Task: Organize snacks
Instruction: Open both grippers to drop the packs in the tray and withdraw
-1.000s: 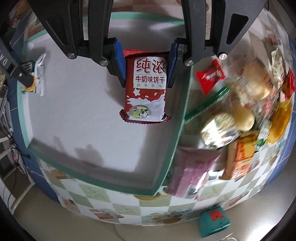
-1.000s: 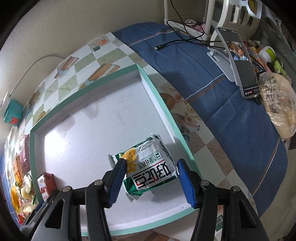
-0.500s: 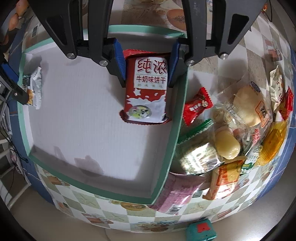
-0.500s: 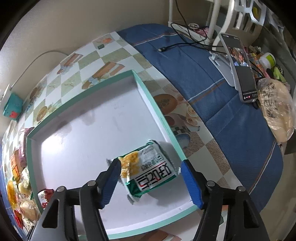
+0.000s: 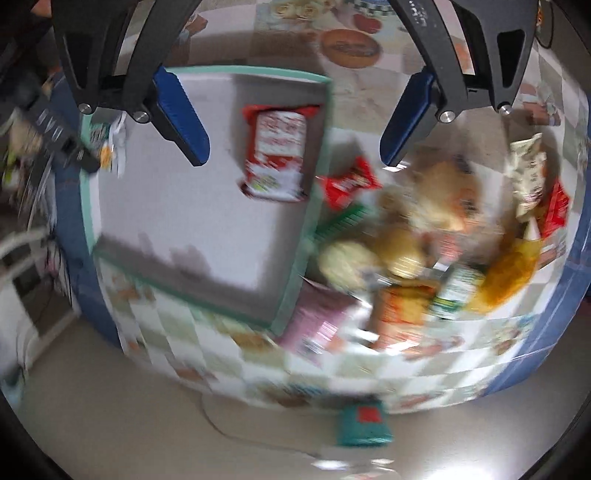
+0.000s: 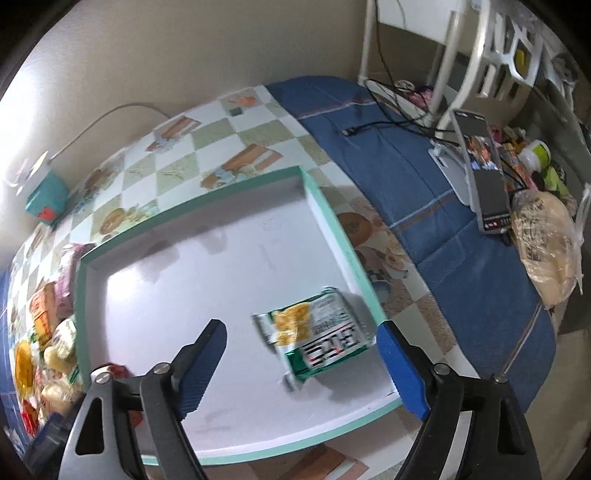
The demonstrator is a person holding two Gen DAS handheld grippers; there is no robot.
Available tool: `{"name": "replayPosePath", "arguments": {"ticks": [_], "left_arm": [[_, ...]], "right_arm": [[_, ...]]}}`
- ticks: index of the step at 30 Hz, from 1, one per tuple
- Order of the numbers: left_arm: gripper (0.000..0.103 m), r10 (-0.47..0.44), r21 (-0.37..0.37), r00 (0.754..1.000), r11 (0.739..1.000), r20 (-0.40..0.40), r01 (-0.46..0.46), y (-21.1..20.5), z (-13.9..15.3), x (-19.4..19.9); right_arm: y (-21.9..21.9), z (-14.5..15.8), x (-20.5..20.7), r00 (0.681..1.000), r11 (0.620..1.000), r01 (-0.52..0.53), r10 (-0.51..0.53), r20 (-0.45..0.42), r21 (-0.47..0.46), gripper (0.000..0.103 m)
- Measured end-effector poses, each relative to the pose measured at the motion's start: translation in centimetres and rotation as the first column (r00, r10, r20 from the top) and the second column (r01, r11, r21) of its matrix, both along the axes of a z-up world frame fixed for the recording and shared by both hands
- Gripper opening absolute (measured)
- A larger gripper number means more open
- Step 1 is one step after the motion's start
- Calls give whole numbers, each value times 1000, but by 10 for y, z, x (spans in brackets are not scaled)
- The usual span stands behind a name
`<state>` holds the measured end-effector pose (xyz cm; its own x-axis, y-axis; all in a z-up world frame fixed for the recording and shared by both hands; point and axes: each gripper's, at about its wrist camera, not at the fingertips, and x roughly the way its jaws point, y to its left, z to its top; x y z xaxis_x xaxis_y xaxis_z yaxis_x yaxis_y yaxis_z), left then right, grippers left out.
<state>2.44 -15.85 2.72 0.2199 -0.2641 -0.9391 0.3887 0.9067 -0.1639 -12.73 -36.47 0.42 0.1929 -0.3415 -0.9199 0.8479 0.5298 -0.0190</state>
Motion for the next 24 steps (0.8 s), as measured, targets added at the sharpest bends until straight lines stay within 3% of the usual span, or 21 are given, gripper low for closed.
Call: {"name": "replayPosePath", "arguments": {"ticks": [3, 7, 13, 17, 24], "left_arm": [[94, 99, -22, 994, 995, 44, -98, 30, 13, 18], [94, 211, -2, 970, 977, 123, -212, 77, 30, 33], [94, 337, 23, 927, 938, 167, -345, 141, 40, 53], [94, 378, 45, 911, 920, 165, -390, 172, 38, 65], [94, 374, 96, 913, 915, 160, -392, 207, 34, 76]], "right_arm": [[11, 2, 7, 999, 1000, -30, 30, 15, -4, 100], [29, 7, 18, 996, 997, -80, 81, 25, -22, 101], [58, 13, 34, 991, 992, -123, 125, 45, -38, 103], [75, 14, 45, 986, 988, -152, 154, 64, -28, 103], [106, 13, 67, 975, 981, -196, 194, 107, 2, 103]]}}
